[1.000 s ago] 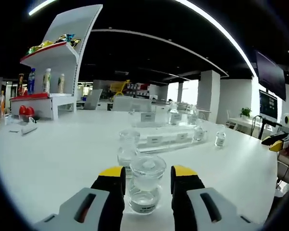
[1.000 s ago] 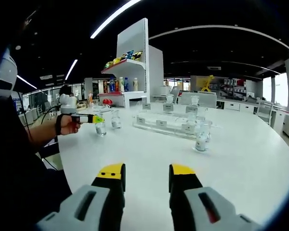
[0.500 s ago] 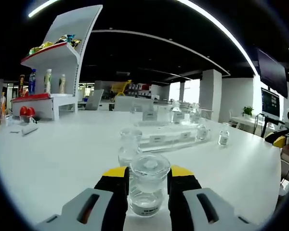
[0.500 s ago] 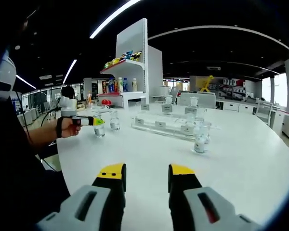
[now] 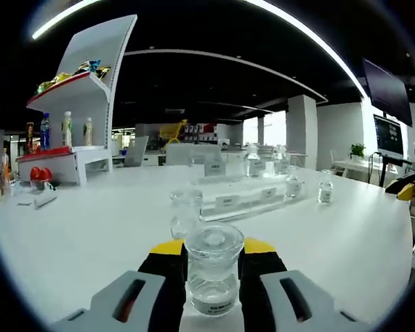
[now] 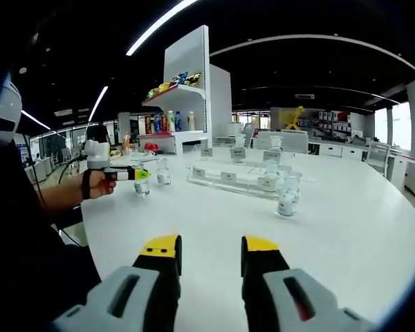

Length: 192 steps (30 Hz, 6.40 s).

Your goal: Identify the label on the chemical reagent bottle, grasp the chemical reagent bottle, and place it in the designated position on the reagent rack

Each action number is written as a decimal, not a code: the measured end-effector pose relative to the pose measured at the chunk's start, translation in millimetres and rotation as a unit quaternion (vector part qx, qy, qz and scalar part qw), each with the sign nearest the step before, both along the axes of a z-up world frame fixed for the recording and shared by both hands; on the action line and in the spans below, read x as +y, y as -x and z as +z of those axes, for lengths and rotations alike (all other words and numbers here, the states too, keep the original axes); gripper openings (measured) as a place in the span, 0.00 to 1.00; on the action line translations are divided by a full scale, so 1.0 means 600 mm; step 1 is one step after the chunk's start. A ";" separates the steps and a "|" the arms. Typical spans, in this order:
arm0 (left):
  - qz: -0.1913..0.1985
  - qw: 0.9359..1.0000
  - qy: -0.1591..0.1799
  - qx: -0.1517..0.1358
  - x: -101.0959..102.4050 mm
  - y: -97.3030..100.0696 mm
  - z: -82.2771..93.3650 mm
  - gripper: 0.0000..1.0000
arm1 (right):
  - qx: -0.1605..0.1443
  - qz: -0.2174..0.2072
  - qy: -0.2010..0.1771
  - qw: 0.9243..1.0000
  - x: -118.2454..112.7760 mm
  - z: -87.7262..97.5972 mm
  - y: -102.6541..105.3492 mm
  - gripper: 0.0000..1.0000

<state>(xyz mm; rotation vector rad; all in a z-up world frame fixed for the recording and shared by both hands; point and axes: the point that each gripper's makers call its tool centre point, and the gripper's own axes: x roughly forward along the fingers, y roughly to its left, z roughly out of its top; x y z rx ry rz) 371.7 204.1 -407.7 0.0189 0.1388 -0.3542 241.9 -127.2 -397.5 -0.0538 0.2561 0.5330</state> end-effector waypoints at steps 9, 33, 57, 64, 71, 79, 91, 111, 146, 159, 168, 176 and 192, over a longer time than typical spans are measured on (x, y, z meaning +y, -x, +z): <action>0.002 1.000 -0.010 -0.010 0.002 -0.006 0.002 0.27 | 0.002 -0.001 -0.005 1.000 -0.001 -0.002 -0.001 0.33; -0.021 1.000 0.004 -0.003 -0.014 -0.014 0.021 0.26 | 0.002 0.004 -0.012 1.000 0.004 0.000 0.001 0.33; -0.071 0.996 0.054 0.022 -0.056 -0.030 0.066 0.26 | -0.002 0.006 -0.014 1.000 0.001 0.006 0.005 0.33; -0.079 0.995 0.067 0.016 -0.063 -0.037 0.090 0.26 | -0.002 0.007 -0.017 1.000 0.003 0.004 0.008 0.32; -0.085 0.994 0.072 0.005 -0.072 -0.051 0.129 0.26 | -0.003 0.003 -0.021 1.000 -0.003 0.003 0.007 0.32; -0.100 0.992 0.082 -0.007 -0.099 -0.064 0.176 0.26 | -0.001 0.003 -0.023 1.000 -0.007 0.000 0.008 0.32; -0.105 0.991 0.083 0.010 -0.113 -0.081 0.177 0.26 | -0.003 -0.002 -0.026 1.000 -0.017 -0.002 0.010 0.32; -0.106 0.990 0.096 0.017 -0.128 -0.124 0.194 0.26 | -0.003 0.005 -0.028 1.000 -0.009 -0.004 0.016 0.32; -0.104 0.990 0.093 0.025 -0.137 -0.186 0.206 0.26 | 0.003 0.003 -0.023 1.000 -0.018 -0.006 0.016 0.31; -0.101 0.990 0.093 0.026 -0.132 -0.213 0.214 0.26 | 0.007 0.002 -0.025 1.000 -0.015 -0.013 0.014 0.31; -0.101 0.991 0.085 0.028 -0.138 -0.231 0.217 0.26 | 0.014 -0.001 -0.025 1.000 -0.015 -0.020 0.017 0.31; -0.095 0.993 0.069 0.034 -0.149 -0.257 0.216 0.26 | 0.014 -0.005 -0.024 1.000 -0.019 -0.020 0.020 0.31; -0.089 0.995 0.031 0.043 -0.167 -0.305 0.202 0.26 | 0.017 -0.008 -0.024 1.000 -0.024 -0.023 0.020 0.31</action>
